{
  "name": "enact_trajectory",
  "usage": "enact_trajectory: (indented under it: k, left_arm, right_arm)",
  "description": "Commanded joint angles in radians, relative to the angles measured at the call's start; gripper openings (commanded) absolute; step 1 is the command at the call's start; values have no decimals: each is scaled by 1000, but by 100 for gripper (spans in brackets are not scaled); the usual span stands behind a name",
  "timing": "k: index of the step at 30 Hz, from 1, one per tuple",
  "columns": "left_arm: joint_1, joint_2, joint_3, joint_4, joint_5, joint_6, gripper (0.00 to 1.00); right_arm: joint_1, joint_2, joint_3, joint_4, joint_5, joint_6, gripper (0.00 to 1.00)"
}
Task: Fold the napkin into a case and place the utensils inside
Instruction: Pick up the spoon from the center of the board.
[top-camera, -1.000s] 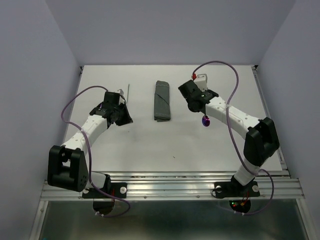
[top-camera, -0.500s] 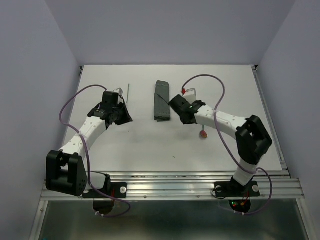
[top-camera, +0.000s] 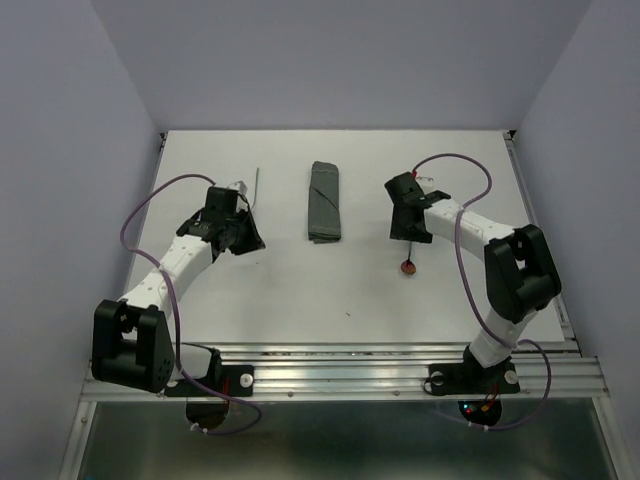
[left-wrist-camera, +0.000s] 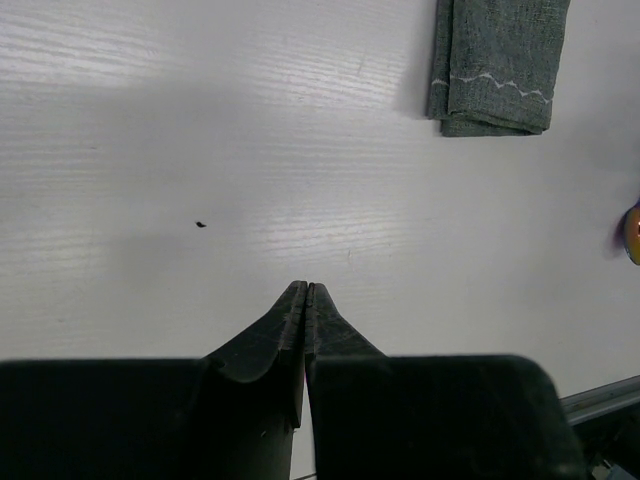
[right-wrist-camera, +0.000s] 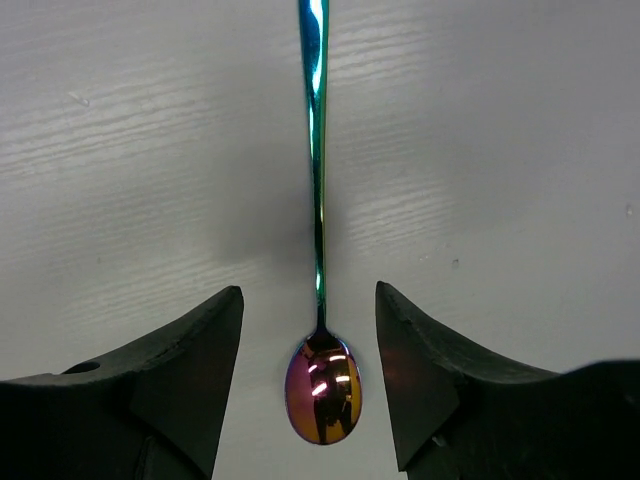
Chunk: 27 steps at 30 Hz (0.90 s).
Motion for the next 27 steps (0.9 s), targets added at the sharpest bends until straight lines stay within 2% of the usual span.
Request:
enact_trajectory:
  k: [1, 12, 13, 14, 15, 18, 21, 22, 27]
  left_arm:
    - [4, -27, -17, 20, 18, 17, 14]
    - [1, 94, 90, 49, 85, 17, 14]
    - [-3, 111, 109, 58, 96, 13, 10]
    - [-7, 122, 118, 80, 129, 11, 0]
    - [-7, 134, 126, 80, 154, 9, 0]
    - [-22, 186, 159, 149, 232, -6, 0]
    - [-50, 265, 218, 209, 257, -32, 0]
    - [-58, 292, 237, 213, 263, -38, 0]
    - [-110, 444, 353, 250, 274, -49, 0]
  right_arm:
    - [-46, 48, 13, 106, -108, 24, 59]
    - [-103, 116, -25, 180, -162, 35, 47]
    - [-103, 114, -36, 186, -170, 35, 43]
    - [-112, 117, -41, 195, -179, 32, 38]
    - [-112, 122, -42, 195, -180, 32, 38]
    - [-112, 134, -41, 197, -189, 35, 25]
    - [-112, 152, -35, 195, -212, 30, 4]
    - [-112, 152, -34, 194, -220, 27, 1]
    - [-112, 85, -53, 194, -252, -26, 1]
